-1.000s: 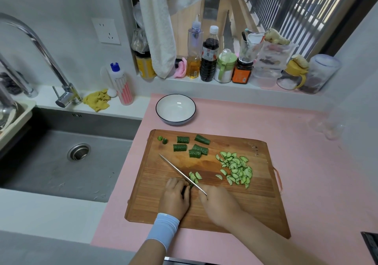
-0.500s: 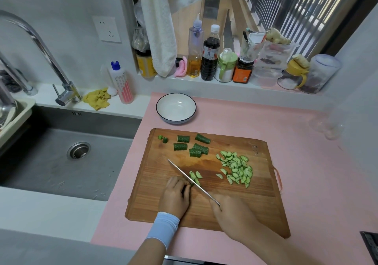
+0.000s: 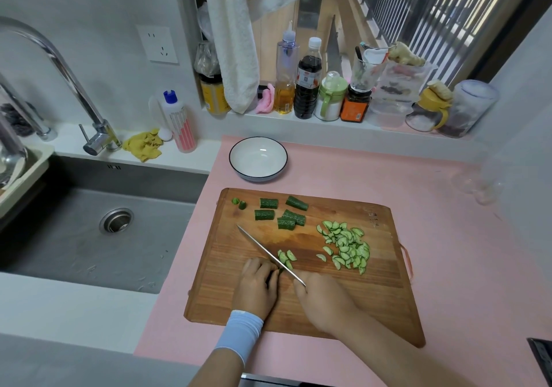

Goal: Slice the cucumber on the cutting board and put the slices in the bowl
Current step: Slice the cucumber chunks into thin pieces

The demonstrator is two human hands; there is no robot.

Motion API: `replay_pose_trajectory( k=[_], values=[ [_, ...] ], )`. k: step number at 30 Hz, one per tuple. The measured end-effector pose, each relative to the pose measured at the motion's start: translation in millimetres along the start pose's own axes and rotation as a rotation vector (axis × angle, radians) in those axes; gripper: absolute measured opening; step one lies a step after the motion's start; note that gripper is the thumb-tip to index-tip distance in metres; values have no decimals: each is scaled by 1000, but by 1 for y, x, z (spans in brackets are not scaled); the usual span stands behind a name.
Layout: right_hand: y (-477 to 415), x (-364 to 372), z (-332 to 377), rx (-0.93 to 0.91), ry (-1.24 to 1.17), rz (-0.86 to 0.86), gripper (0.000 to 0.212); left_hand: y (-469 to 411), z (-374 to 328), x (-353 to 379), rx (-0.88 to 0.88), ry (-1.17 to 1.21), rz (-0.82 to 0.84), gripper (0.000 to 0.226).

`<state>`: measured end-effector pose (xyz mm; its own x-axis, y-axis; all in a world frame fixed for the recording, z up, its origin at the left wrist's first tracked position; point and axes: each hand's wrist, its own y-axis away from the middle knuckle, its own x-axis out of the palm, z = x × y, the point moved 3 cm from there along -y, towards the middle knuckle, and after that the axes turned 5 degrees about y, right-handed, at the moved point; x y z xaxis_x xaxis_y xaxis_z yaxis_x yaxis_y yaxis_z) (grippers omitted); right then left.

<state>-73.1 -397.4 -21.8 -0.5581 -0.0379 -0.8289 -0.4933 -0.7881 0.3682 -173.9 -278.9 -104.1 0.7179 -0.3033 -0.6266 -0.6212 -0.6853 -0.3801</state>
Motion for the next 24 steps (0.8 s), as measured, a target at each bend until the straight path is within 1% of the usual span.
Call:
replay_pose_trajectory(
  k=[5,9,14,16,18,19,21,23,24],
  values=[
    [4,0,-1,-22,-3,-32,18,0,-2,-2,20,11,-16,12],
    [17,-2,-4,-65,19,-77,25,1,0,-1,31,8,-13,7],
    [31,-9,-9,-84,23,-63,26,1,2,-1,26,6,-11,9],
    [34,-13,-8,-84,3,-37,33,1,1,-2,25,10,-7,12],
    [36,-15,-4,-80,3,-25,50,2,2,-1,28,15,-7,7],
    [36,-16,-3,-75,5,-26,53,2,2,-1,30,14,-7,5],
    [33,-14,-3,-53,-2,-22,50,3,3,-1,25,11,-3,6],
    [27,-9,-4,-25,15,-8,37,3,3,-1,26,6,-1,3],
    [23,-7,-3,-16,30,-3,34,3,3,-1,27,1,1,3]
  ],
)
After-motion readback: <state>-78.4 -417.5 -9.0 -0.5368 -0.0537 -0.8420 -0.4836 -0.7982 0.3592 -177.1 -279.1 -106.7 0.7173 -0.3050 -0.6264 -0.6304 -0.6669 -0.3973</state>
